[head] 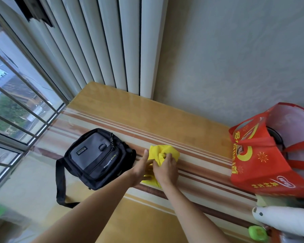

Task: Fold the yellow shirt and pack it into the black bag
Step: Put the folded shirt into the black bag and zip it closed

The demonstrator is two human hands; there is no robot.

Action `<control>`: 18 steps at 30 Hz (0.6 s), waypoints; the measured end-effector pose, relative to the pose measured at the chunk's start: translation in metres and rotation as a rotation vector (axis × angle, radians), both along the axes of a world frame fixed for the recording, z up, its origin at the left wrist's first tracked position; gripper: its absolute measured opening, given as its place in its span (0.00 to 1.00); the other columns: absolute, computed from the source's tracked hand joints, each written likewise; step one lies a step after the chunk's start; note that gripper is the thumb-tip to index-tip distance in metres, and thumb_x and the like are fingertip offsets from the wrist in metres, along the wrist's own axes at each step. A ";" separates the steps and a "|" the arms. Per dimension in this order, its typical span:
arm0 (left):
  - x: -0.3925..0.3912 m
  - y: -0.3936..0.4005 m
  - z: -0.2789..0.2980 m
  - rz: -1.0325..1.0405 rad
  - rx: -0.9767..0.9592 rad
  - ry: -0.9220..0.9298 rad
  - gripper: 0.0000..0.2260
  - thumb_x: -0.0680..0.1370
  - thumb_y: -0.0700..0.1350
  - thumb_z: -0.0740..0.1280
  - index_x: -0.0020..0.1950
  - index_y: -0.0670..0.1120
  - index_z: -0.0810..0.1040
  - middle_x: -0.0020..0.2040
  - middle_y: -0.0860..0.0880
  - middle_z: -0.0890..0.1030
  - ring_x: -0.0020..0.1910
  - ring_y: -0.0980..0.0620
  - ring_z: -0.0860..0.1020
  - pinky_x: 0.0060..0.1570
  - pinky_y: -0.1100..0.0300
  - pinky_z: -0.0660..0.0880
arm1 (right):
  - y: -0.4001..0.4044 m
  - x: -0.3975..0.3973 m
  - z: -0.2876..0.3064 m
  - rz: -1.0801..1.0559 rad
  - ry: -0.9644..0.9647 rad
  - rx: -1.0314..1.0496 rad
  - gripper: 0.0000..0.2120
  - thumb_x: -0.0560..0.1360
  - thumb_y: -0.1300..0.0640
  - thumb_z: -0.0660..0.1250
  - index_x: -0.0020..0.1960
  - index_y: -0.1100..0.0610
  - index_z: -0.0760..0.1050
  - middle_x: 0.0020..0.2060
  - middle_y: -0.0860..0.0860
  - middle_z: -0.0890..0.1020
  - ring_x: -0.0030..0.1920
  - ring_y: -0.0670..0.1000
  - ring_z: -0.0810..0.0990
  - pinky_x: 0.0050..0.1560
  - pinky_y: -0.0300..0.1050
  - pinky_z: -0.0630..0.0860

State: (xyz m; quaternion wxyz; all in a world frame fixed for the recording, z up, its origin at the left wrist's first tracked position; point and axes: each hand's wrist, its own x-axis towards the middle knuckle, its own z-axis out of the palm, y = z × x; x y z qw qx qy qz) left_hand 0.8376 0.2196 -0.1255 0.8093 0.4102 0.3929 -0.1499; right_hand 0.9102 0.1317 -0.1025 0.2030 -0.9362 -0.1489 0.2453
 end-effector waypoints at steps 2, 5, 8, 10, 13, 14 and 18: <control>-0.001 0.005 -0.006 0.044 -0.060 -0.033 0.41 0.74 0.75 0.45 0.69 0.48 0.76 0.64 0.48 0.80 0.64 0.48 0.77 0.67 0.48 0.72 | 0.004 -0.004 -0.004 0.038 0.066 0.078 0.19 0.76 0.43 0.64 0.58 0.56 0.71 0.57 0.54 0.77 0.59 0.59 0.77 0.51 0.51 0.74; -0.001 0.009 -0.013 0.085 -0.095 0.002 0.39 0.71 0.77 0.55 0.65 0.48 0.79 0.63 0.46 0.81 0.64 0.47 0.77 0.67 0.46 0.72 | 0.010 -0.009 -0.007 0.088 0.166 0.144 0.16 0.79 0.49 0.56 0.58 0.57 0.75 0.56 0.55 0.78 0.60 0.58 0.75 0.58 0.51 0.72; 0.006 0.004 -0.010 0.082 0.191 0.193 0.31 0.66 0.69 0.73 0.54 0.44 0.82 0.52 0.47 0.84 0.52 0.50 0.81 0.55 0.53 0.79 | 0.010 -0.007 -0.009 0.063 0.105 0.131 0.14 0.80 0.58 0.55 0.59 0.59 0.76 0.57 0.57 0.78 0.60 0.58 0.75 0.58 0.49 0.72; 0.009 0.003 -0.014 0.101 0.518 0.296 0.14 0.70 0.55 0.76 0.44 0.45 0.80 0.41 0.48 0.81 0.41 0.51 0.78 0.42 0.51 0.78 | 0.004 -0.003 -0.009 -0.013 0.009 0.150 0.11 0.79 0.62 0.57 0.57 0.58 0.76 0.57 0.56 0.78 0.58 0.59 0.76 0.53 0.49 0.72; 0.006 0.006 -0.017 0.012 0.747 0.316 0.09 0.72 0.48 0.75 0.49 0.48 0.79 0.45 0.49 0.80 0.46 0.49 0.78 0.44 0.55 0.75 | -0.005 0.000 -0.016 -0.018 -0.116 0.159 0.09 0.78 0.61 0.61 0.57 0.55 0.75 0.56 0.55 0.76 0.54 0.60 0.78 0.44 0.49 0.72; 0.006 0.007 -0.018 -0.050 0.828 0.313 0.09 0.73 0.48 0.74 0.49 0.48 0.80 0.46 0.48 0.79 0.47 0.49 0.76 0.47 0.56 0.74 | -0.006 0.001 -0.021 0.023 -0.119 0.133 0.10 0.78 0.60 0.62 0.58 0.54 0.75 0.56 0.55 0.75 0.54 0.60 0.78 0.44 0.50 0.73; 0.011 0.003 -0.021 -0.110 0.899 0.413 0.22 0.72 0.51 0.73 0.61 0.43 0.72 0.56 0.43 0.73 0.54 0.43 0.75 0.48 0.57 0.70 | -0.007 0.003 -0.036 0.153 -0.117 0.057 0.14 0.78 0.60 0.62 0.62 0.53 0.75 0.59 0.54 0.73 0.56 0.59 0.78 0.47 0.53 0.76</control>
